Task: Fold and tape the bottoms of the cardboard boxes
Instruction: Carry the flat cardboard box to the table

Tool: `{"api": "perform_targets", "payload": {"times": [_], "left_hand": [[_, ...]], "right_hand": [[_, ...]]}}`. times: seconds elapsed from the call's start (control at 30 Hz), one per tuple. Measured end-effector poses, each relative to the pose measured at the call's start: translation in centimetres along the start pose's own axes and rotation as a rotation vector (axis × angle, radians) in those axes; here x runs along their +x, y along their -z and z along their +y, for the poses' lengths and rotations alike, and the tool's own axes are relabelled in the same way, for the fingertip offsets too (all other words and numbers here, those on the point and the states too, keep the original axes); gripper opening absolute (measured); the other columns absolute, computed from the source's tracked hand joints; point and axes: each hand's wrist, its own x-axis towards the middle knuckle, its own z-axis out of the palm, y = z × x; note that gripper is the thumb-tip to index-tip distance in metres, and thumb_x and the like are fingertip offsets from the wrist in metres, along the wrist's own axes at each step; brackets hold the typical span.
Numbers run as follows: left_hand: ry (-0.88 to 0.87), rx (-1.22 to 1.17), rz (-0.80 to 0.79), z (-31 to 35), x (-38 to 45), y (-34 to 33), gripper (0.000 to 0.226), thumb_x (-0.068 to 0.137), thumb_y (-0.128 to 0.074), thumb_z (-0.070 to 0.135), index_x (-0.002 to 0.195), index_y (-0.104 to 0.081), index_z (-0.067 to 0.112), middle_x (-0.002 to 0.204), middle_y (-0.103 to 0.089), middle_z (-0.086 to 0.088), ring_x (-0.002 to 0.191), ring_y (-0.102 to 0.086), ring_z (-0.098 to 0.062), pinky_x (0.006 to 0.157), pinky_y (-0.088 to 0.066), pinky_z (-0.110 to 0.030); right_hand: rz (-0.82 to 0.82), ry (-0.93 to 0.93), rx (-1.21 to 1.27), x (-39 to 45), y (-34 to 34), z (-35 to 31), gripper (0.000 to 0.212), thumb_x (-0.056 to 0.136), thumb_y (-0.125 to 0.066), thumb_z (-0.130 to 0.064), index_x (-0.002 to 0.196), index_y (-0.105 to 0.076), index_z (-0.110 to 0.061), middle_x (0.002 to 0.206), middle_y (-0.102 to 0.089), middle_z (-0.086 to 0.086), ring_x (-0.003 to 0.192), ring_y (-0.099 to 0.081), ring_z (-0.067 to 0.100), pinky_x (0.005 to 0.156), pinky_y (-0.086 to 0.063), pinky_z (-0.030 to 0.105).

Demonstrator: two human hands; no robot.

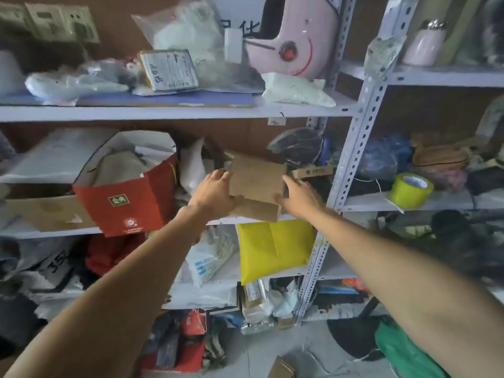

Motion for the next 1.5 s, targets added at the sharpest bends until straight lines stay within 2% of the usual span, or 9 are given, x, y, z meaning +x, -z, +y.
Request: {"api": "perform_targets", "payload": {"times": [0.4, 0.53, 0.67, 0.73, 0.93, 1.07, 1.17, 1.3, 1.5], "left_hand": [[-0.031, -0.014, -0.181, -5.1, 13.9, -7.7, 0.056, 0.091, -0.052, 0.057, 0.142, -0.039, 0.038, 0.156, -0.019, -0.012, 0.140, -0.024, -0.040, 0.116, -0.028, -0.042], [-0.013, -0.339, -0.127, -6.7, 16.4, -10.0, 0.066, 0.089, -0.065, 0.039, 0.148, -0.035, 0.034, 0.157, -0.020, -0.010, 0.140, -0.034, -0.031, 0.111, -0.032, -0.026], [0.144, -0.835, -0.069, -8.7, 15.9, -11.3, 0.091, 0.082, -0.077, 0.018, 0.153, -0.021, 0.022, 0.129, -0.051, 0.007, 0.117, -0.053, -0.013, 0.081, -0.041, -0.001], [0.137, -0.929, -0.089, -9.4, 14.9, -11.5, 0.100, 0.077, -0.079, 0.027, 0.156, -0.018, 0.018, 0.133, -0.052, 0.007, 0.119, -0.055, -0.009, 0.092, -0.044, -0.009], [-0.060, -1.037, -0.191, -9.1, 10.3, -9.5, 0.102, 0.076, -0.076, 0.034, 0.156, -0.015, 0.018, 0.147, -0.045, 0.006, 0.132, -0.046, -0.006, 0.112, -0.038, -0.035], [-0.204, -1.045, -0.345, -7.6, 5.7, -9.7, 0.102, 0.077, -0.074, 0.033, 0.156, -0.011, 0.018, 0.141, -0.035, 0.031, 0.132, -0.037, 0.009, 0.109, -0.031, -0.017], [-0.275, -1.089, -0.444, -4.8, 1.2, -10.6, 0.103, 0.079, -0.078, 0.027, 0.155, -0.010, 0.011, 0.149, -0.027, 0.021, 0.136, -0.028, 0.011, 0.111, -0.023, -0.011], [-0.343, -1.131, -0.661, 1.1, -5.4, -13.0, 0.099, 0.079, -0.077, 0.023, 0.155, -0.014, 0.017, 0.155, -0.029, 0.010, 0.138, -0.032, 0.003, 0.112, -0.032, -0.020], [-0.613, -1.091, -0.908, 13.8, -17.4, -14.4, 0.101, 0.075, -0.071, 0.026, 0.156, -0.013, 0.011, 0.156, -0.026, 0.010, 0.129, -0.032, 0.015, 0.104, -0.028, -0.005]], "right_hand": [[0.018, -0.162, 0.026, 9.8, -8.3, 2.4, 0.065, 0.093, -0.047, -0.059, 0.151, -0.028, -0.036, 0.158, -0.026, 0.010, 0.139, -0.029, 0.035, 0.107, -0.032, 0.044], [0.011, -0.274, 0.309, 12.4, -10.0, 2.4, 0.069, 0.090, -0.046, -0.064, 0.151, -0.019, -0.044, 0.157, -0.028, 0.004, 0.138, -0.037, 0.030, 0.105, -0.038, 0.040], [0.104, -0.341, 0.585, 12.7, -11.4, 1.2, 0.079, 0.095, -0.055, -0.044, 0.157, -0.008, -0.027, 0.161, -0.020, 0.005, 0.144, -0.028, 0.023, 0.108, -0.028, 0.029], [0.172, -0.390, 0.678, 11.6, -11.4, 0.1, 0.081, 0.096, -0.056, -0.037, 0.157, -0.004, -0.023, 0.161, -0.022, 0.003, 0.142, -0.031, 0.020, 0.104, -0.029, 0.025], [0.401, -0.487, 0.775, 2.9, -10.1, -3.9, 0.079, 0.096, -0.058, -0.035, 0.156, -0.007, -0.028, 0.149, -0.033, -0.010, 0.127, -0.036, 0.003, 0.096, -0.030, 0.014], [0.546, -0.606, 0.764, -5.4, -10.8, -6.2, 0.080, 0.095, -0.060, -0.033, 0.156, -0.009, -0.027, 0.150, -0.029, -0.012, 0.128, -0.029, -0.003, 0.102, -0.027, 0.015], [0.657, -0.731, 0.749, -12.2, -11.4, -6.9, 0.085, 0.089, -0.061, -0.041, 0.156, -0.010, -0.028, 0.151, -0.030, -0.013, 0.132, -0.032, -0.002, 0.106, -0.029, 0.020], [0.763, -0.954, 0.666, -22.5, -10.5, -6.8, 0.087, 0.091, -0.065, -0.037, 0.157, -0.009, -0.025, 0.134, -0.041, -0.013, 0.114, -0.041, 0.001, 0.083, -0.032, 0.009], [1.020, -1.248, 0.587, -39.5, -8.6, -6.1, 0.082, 0.093, -0.062, -0.038, 0.156, -0.011, -0.029, 0.142, -0.031, -0.021, 0.128, -0.034, -0.004, 0.099, -0.029, 0.013]]}}
